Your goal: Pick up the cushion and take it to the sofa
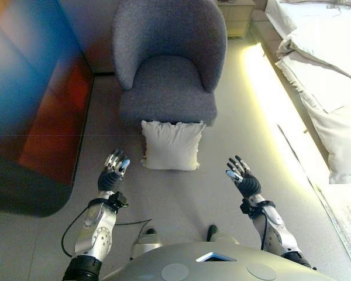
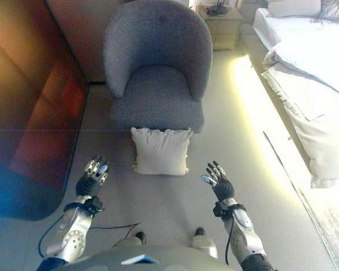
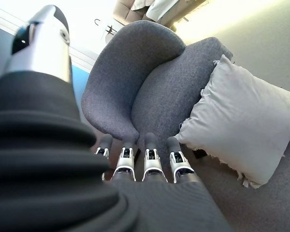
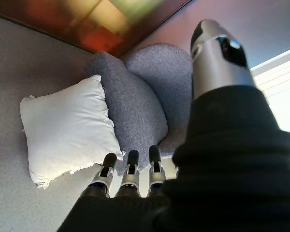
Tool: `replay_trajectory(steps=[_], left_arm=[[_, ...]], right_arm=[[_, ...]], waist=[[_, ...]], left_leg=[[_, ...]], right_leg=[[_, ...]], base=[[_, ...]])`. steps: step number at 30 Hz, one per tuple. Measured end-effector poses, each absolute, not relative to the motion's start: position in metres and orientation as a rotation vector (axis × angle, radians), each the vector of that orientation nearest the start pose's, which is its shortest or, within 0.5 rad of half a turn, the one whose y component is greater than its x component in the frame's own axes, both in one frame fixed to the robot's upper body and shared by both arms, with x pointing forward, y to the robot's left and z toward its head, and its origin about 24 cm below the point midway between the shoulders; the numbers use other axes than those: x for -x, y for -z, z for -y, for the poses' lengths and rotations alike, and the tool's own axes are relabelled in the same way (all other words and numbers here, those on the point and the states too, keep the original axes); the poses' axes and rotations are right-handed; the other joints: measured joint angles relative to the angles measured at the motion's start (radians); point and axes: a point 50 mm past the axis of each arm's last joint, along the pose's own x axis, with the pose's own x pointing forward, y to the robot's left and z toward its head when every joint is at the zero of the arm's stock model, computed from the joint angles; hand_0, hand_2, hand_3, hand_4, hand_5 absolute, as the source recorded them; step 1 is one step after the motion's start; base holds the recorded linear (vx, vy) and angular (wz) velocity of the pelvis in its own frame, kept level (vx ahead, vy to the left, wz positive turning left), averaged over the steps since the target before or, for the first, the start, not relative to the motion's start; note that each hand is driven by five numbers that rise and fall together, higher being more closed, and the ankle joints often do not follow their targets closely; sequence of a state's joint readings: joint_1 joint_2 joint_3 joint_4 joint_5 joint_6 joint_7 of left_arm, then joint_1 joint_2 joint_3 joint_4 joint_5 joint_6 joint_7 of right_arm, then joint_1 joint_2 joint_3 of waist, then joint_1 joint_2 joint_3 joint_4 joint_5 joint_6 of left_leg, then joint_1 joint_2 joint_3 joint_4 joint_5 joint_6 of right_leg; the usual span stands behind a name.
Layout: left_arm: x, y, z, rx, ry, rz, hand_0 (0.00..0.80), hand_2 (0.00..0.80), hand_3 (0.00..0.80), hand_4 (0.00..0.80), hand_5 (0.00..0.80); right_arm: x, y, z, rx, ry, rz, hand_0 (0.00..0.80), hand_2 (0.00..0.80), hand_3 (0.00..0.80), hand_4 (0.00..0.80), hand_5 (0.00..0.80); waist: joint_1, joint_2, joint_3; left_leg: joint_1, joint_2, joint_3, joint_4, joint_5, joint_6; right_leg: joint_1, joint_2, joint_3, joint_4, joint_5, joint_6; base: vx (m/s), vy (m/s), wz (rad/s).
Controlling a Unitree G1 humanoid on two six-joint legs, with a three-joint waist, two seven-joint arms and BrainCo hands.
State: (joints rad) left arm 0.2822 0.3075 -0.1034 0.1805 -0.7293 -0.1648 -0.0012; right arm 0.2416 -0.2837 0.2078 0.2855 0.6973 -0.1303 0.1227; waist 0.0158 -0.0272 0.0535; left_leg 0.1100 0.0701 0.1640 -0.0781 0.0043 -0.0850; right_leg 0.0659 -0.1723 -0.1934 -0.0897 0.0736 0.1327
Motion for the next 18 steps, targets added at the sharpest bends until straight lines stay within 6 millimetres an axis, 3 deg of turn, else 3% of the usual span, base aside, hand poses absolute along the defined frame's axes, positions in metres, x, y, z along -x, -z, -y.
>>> replay_trajectory(steps=[18], left_arm=[[-0.1733,0.0369,-0.2151,0.415,-0.159,-0.289,0.0,0.0,0.0,0.0,0.0]], right_arm=[[-0.1707,0.0592,0.1865,-0.415,-0.026,-0.415,0.0,0.0,0.0,0.0,0.0]], waist=[[0.0,-0.005,-0.008]], left_leg=[[0.0,0.002,-0.003,-0.008,0.007,-0.001]], right_leg=[[-0.001,0.002,-0.005,-0.001,0.0,0.0]], base=[[-0.01,0.0,0.0]])
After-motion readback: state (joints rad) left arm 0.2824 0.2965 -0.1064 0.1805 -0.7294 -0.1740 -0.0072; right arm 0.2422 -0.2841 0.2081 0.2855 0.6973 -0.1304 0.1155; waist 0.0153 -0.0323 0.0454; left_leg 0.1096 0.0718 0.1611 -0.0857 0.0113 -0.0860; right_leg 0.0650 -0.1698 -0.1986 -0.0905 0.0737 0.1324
